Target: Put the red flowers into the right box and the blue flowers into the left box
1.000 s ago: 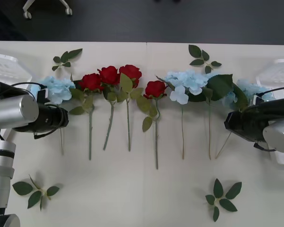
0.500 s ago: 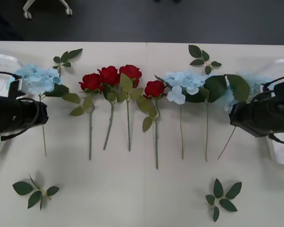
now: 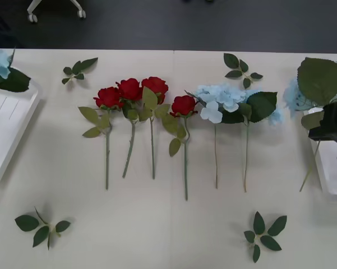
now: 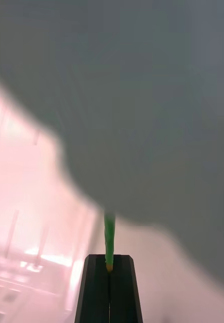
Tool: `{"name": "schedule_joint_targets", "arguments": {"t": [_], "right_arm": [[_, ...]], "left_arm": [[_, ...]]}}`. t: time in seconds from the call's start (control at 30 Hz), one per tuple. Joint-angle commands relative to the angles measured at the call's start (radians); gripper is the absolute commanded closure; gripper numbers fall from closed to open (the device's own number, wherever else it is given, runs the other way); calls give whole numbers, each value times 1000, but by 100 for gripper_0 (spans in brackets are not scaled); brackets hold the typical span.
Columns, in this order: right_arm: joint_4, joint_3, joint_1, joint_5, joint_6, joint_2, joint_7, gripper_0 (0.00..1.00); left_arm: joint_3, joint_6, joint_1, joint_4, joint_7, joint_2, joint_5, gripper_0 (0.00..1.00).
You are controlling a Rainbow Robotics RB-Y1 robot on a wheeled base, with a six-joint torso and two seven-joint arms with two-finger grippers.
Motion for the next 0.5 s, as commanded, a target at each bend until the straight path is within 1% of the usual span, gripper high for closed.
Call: {"name": "schedule_joint_targets", "arguments": {"t": [0.03, 0.1, 0.17, 0.3, 0.37, 0.43, 0.5], "right_arm": [[-22, -120, 13, -91, 75, 30, 186, 100], [-27, -158, 26, -120, 98, 32, 268, 100], [-35, -198, 53, -150, 103, 32, 397, 100], [-42, -219, 104, -181, 69, 32, 604, 100], [-50, -219, 142, -193, 15, 32, 729, 100], [-50, -209, 197, -230, -86, 32, 887, 100], [-50, -192, 239, -261, -177, 33, 996, 100]], "left_arm": [[60, -94, -6, 94, -84, 81, 10, 100], [80, -137, -6, 145, -109, 101, 18, 100], [100, -203, -6, 217, -135, 127, 24, 100], [101, -312, -8, 334, -159, 166, 33, 100], [87, -366, -11, 395, -168, 189, 37, 100], [50, -419, -12, 461, -179, 215, 29, 100], [23, -446, -15, 504, -185, 227, 26, 100]]}}
